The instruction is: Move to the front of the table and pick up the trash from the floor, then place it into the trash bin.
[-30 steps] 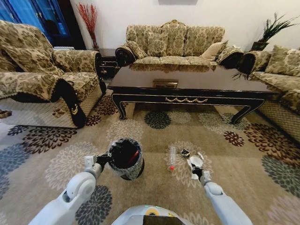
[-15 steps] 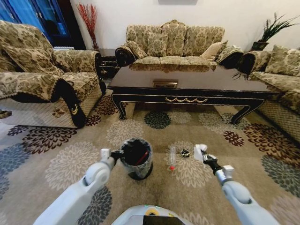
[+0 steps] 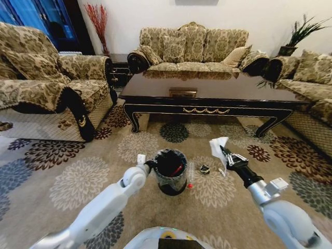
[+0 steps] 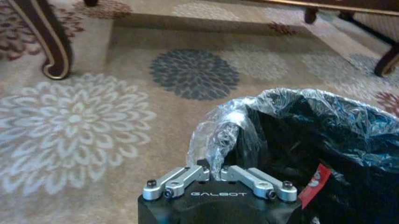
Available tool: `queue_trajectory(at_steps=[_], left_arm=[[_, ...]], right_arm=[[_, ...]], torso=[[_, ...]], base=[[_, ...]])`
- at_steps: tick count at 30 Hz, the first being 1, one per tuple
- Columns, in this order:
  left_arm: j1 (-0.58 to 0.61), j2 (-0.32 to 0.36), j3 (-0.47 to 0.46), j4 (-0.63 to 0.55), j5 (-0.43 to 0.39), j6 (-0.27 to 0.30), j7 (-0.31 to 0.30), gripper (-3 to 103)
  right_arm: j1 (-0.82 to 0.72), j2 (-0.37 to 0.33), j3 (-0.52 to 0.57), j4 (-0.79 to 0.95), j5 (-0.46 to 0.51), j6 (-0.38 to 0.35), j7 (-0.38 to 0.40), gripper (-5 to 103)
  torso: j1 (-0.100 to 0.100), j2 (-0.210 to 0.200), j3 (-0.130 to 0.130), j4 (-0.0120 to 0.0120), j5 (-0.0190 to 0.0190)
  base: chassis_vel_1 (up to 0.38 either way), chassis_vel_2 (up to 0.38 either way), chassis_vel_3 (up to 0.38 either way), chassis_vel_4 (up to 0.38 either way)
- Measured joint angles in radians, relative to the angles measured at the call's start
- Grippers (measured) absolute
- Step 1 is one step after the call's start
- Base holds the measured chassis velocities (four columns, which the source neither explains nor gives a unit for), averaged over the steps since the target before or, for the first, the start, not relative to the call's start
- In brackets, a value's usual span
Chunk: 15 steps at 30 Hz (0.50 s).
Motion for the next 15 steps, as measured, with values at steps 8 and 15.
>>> queue_trajectory(at_steps=[8,15], left_arm=[[-0.063,-0.064,0.129,0.027,-0.001,0.014,-0.054,3],[-0.055,-0.082,0.162,0.012,0.01,0.02,-0.079,3]], right_arm=[[-0.063,-0.007,-0.042,0.055,-0.057,-0.002,-0.014,0],[-0.076,0.001,-0.101,0.029,-0.088,-0.007,-0.011,0]], torso=[[0.0,0.0,0.0,-0.0003,-0.0002],[0.0,0.0,0.0,0.0,-0.0002]], base=[[0.0,0.0,0.0,0.0],[0.0,0.0,0.0,0.0]])
